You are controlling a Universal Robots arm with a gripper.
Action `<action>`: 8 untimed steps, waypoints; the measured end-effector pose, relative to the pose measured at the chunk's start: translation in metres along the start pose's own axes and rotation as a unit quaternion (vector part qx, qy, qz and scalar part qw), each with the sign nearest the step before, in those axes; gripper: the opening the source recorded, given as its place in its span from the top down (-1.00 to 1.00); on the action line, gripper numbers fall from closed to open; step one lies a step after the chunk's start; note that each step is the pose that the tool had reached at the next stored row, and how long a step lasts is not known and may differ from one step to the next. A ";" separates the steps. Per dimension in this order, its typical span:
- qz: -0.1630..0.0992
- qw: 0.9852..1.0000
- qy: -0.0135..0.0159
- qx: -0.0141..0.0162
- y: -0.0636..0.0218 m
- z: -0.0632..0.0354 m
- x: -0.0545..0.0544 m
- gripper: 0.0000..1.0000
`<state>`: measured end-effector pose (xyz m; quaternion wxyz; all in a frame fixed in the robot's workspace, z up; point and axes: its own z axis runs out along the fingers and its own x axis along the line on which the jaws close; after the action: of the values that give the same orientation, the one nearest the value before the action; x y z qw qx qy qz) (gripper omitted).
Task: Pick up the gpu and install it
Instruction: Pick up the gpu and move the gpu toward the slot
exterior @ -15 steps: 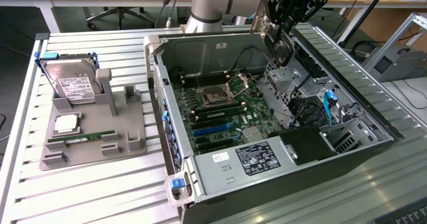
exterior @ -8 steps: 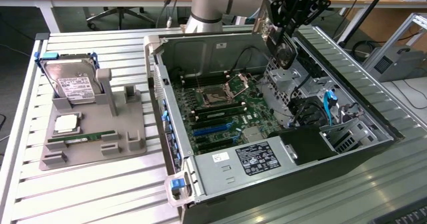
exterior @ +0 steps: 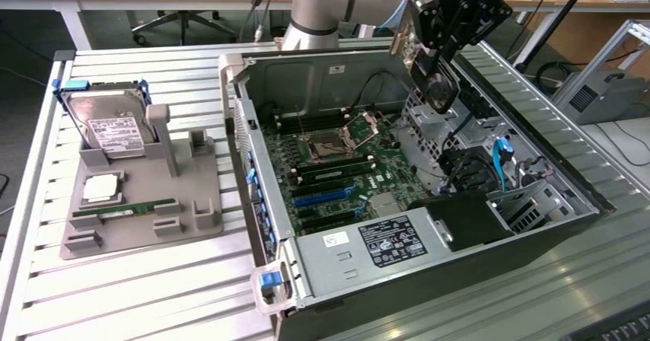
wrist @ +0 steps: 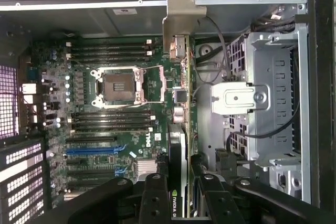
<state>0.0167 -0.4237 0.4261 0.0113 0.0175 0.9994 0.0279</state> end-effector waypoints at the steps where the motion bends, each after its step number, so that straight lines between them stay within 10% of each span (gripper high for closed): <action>1: 0.000 1.000 0.000 0.000 -0.0023 -0.0001 0.000 0.47; 8: 0.001 1.000 0.001 0.001 -0.0139 -0.0007 -0.003 0.47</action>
<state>0.0188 -0.4377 0.4261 0.0105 0.0184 0.9994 0.0266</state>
